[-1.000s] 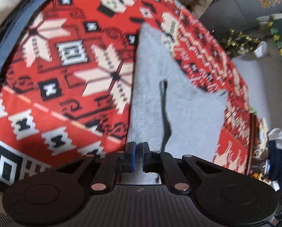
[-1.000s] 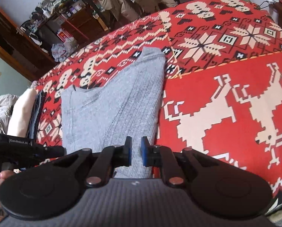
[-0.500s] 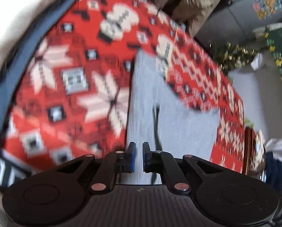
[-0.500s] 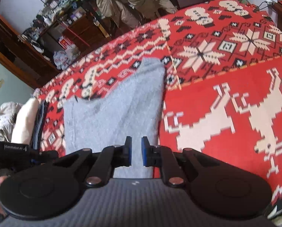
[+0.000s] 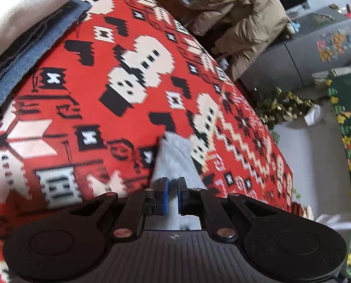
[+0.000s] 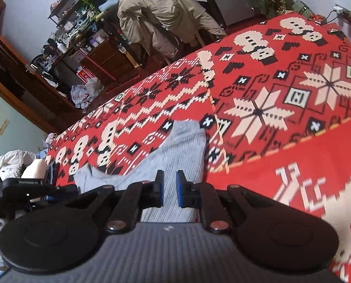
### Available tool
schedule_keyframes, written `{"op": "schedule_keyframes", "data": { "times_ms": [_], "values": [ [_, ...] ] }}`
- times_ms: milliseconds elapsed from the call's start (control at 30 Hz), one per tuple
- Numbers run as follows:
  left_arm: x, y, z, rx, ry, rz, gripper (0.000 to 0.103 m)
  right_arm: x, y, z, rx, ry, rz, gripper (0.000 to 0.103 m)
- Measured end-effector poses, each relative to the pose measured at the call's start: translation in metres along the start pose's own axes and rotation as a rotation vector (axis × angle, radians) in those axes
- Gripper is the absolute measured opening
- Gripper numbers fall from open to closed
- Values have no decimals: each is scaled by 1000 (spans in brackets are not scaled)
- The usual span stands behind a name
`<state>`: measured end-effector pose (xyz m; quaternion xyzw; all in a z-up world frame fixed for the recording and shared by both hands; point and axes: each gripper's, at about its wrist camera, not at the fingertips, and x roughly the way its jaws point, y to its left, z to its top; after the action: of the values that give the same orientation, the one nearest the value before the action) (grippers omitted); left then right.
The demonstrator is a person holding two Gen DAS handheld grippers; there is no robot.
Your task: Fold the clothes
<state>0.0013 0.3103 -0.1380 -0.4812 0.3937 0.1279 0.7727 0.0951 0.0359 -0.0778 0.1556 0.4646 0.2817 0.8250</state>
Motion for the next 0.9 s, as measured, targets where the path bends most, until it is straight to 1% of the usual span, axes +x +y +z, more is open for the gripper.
{"op": "schedule_keyframes", "data": {
  "times_ms": [133, 200, 333, 433, 533, 633, 700, 767, 800, 900],
  "values": [
    [8, 8, 13, -27, -26, 5, 5, 18, -6, 6, 12, 18, -1, 13],
    [10, 11, 20, -40, -36, -3, 5, 23, -8, 6, 12, 21, -1, 13],
    [9, 12, 27, -46, -59, 8, 6, 28, -12, 8, 17, 14, 7, 13],
    [1, 7, 27, -49, -71, -23, 6, 29, -15, 9, 24, 10, 17, 13],
    [-8, -11, 23, 15, -80, -57, 6, 28, -16, 9, 24, 11, 22, 13],
    [-1, -29, 16, 80, -54, -14, 6, 30, -16, 9, 20, 16, 27, 13],
    [9, -31, 12, 108, -41, 24, 6, 31, -15, 8, 18, 19, 30, 13],
    [20, -24, 11, 95, -21, 49, 6, 33, -15, 7, 17, 21, 34, 13],
    [21, -21, 12, 88, -24, 49, 3, 33, -14, 7, 16, 22, 36, 13],
    [18, -17, 14, 69, -44, 44, 2, 35, -15, 6, 11, 18, 33, 13]
  ]
}}
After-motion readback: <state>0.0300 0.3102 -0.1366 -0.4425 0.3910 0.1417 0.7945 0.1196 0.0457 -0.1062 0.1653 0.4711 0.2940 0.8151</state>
